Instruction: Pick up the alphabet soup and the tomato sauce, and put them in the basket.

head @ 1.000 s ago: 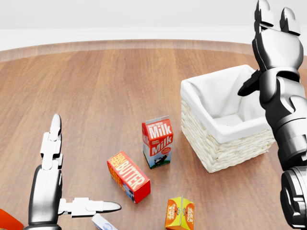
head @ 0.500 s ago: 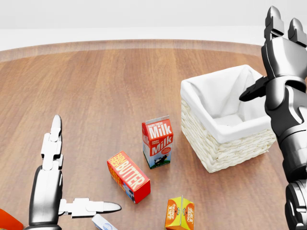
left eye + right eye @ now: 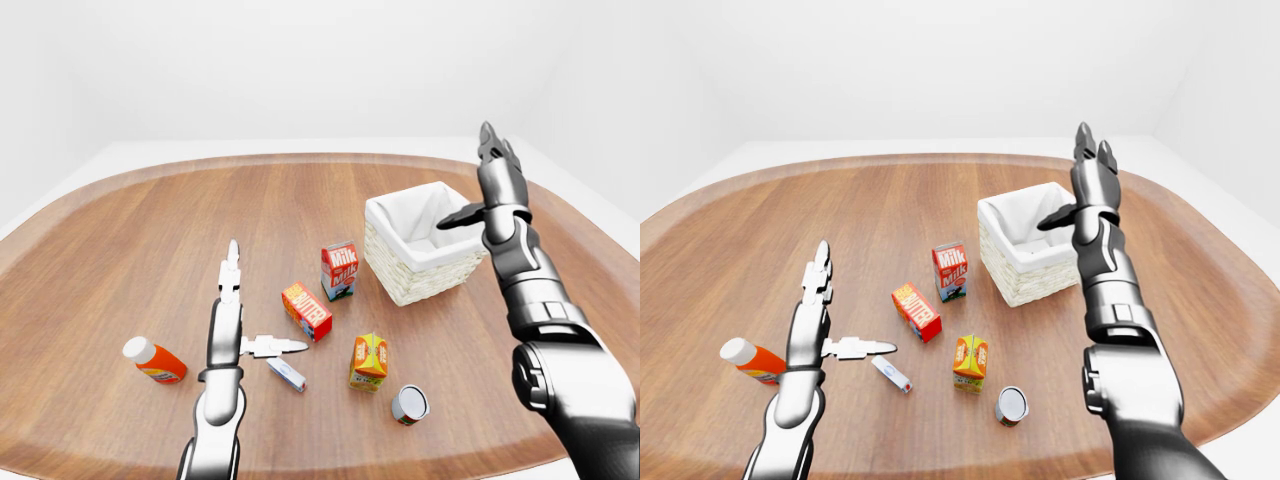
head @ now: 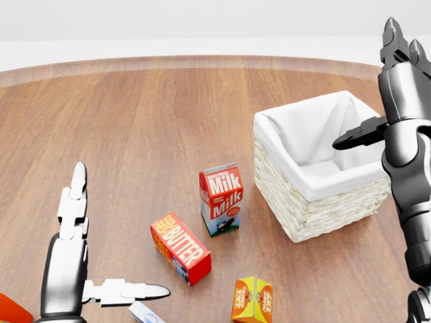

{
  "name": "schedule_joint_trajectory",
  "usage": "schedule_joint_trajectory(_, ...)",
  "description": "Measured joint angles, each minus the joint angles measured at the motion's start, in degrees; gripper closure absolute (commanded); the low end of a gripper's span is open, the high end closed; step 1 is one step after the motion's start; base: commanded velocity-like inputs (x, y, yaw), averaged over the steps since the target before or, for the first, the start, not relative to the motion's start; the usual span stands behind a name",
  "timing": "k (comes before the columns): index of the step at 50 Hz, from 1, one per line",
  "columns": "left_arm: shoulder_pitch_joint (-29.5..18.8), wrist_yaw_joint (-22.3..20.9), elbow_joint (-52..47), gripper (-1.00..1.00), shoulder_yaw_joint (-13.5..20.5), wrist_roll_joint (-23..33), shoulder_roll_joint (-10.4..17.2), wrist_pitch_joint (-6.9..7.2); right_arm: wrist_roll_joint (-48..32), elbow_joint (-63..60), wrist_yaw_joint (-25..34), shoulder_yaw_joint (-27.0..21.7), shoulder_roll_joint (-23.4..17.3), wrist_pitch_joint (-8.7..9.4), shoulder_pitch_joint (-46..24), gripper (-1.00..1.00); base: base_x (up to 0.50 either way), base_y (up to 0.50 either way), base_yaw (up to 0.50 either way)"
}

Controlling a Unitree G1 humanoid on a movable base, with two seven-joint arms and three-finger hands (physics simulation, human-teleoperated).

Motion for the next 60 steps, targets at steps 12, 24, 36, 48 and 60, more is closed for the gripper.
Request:
schedule_joint_trajectory(12,-0.13,-0.09,-0.24,-1.00,0.06,-0.12,-0.03,0.00,5.10,-10.63,5.02,-2.03,0.73,0.00,6.30,-1.00,0.00,0.00,0.00)
schedule_joint_trajectory(24,-0.13,-0.08,-0.41,-1.00,0.02,-0.13,-0.03,0.00,12.22,-26.30,12.35,-4.66,2.54,0.00,14.57,-1.00,0.00,0.00,0.00)
schedule_joint_trajectory(36,0.08,-0.03,-0.52,-1.00,-0.07,-0.04,-0.02,0.00,19.00,-42.74,18.45,-7.16,5.30,0.00,23.80,-1.00,0.00,0.00,0.00)
schedule_joint_trajectory(48,0.20,0.07,-0.35,-1.00,-0.13,0.06,0.00,0.00,22.16,-51.51,21.37,-8.84,7.35,0.00,30.47,-1.00,0.00,0.00,0.00)
schedule_joint_trajectory(60,0.25,0.07,-0.36,-1.00,-0.14,0.11,0.00,0.00,24.13,-57.23,23.30,-9.99,9.12,0.00,35.34,-1.00,0.00,0.00,0.00)
